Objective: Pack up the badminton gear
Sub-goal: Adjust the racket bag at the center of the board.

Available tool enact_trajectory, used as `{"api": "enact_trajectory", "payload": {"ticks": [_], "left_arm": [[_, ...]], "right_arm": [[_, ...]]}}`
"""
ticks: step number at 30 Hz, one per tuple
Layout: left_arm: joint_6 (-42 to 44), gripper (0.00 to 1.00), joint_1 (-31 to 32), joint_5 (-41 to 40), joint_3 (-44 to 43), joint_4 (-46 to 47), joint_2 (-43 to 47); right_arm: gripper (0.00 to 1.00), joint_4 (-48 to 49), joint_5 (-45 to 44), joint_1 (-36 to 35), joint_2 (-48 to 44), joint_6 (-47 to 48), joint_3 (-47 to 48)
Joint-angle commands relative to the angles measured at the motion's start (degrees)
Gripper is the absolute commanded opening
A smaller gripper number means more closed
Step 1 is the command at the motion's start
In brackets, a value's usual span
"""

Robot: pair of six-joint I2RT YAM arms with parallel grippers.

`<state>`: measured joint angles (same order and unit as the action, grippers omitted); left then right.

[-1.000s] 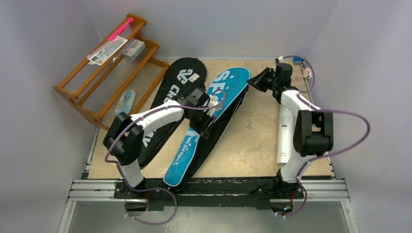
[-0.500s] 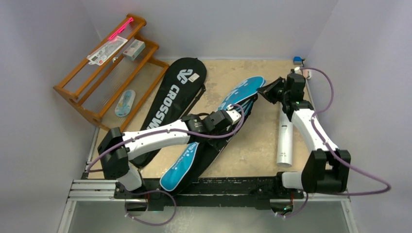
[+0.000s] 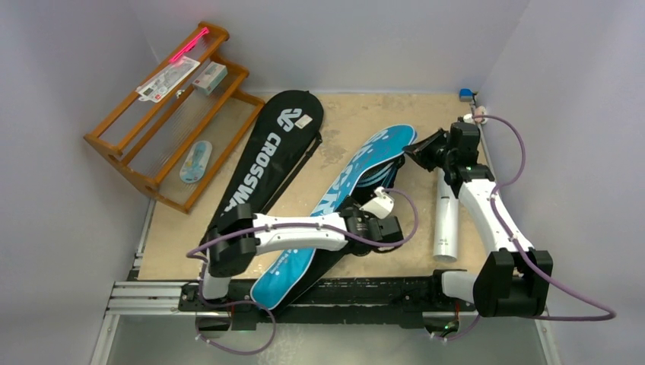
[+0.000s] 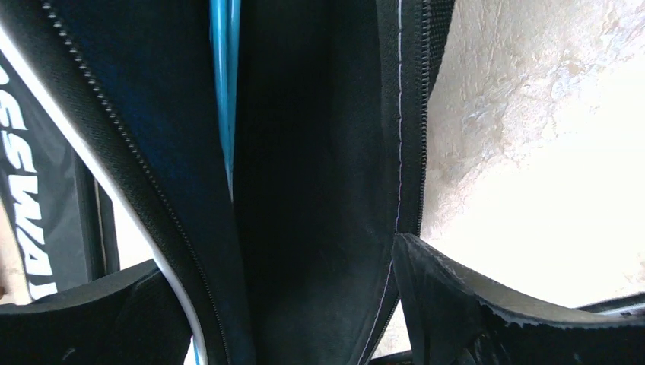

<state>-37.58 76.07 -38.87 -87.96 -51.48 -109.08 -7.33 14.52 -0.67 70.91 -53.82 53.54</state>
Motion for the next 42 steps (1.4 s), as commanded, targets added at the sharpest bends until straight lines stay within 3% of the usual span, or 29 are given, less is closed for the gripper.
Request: {"api": "enact_trajectory", "payload": {"ticks": [1, 7, 11, 14, 23, 31, 37, 39, 42], "left_arm": [[-6.1, 0.86, 2.6, -7.2, -5.0, -5.1, -3.0], [-0.5, 0.86, 2.7, 1.6, 0.8, 6.5, 1.0], [-3.0, 0.86, 2.7, 0.6, 1.0, 4.0, -0.5], [-2.3, 0.87, 2.7, 4.5, 1.8, 5.8, 0.5], [1.7, 0.89, -1.3, 21.6, 14.5, 23.7, 16.0], [-0.7, 0.88, -1.3, 16.2, 13.2, 16.4, 10.4], [-4.7, 0.85, -0.3, 7.8, 9.9, 10.1, 5.0], [-6.2, 0.73, 0.1, 4.6, 8.1, 6.6, 3.1], [-9.2, 0.35, 0.2, -1.3, 5.7, 0.3, 0.5]], "right_arm": [[0.00, 1.4, 4.1, -0.8, -1.6, -1.7, 0.6], [0.00, 1.3, 3.6, -0.8, -1.6, -1.6, 0.4], [0.00, 1.8, 3.6, -0.8, -1.7, -1.8, -0.3], [0.00, 2.0, 3.8, -0.8, -1.5, -1.8, -0.1], [0.00, 2.0, 3.8, -0.8, -1.5, -1.5, 0.0], [0.00, 2.6, 4.8, -0.8, -1.2, -1.9, 0.0], [0.00, 2.3, 4.8, -0.8, -1.8, -1.9, 0.2], [0.00, 2.2, 4.4, -0.8, -2.0, -1.8, 0.3], [0.00, 0.8, 3.1, -0.7, -2.4, -1.4, 0.8]]}}
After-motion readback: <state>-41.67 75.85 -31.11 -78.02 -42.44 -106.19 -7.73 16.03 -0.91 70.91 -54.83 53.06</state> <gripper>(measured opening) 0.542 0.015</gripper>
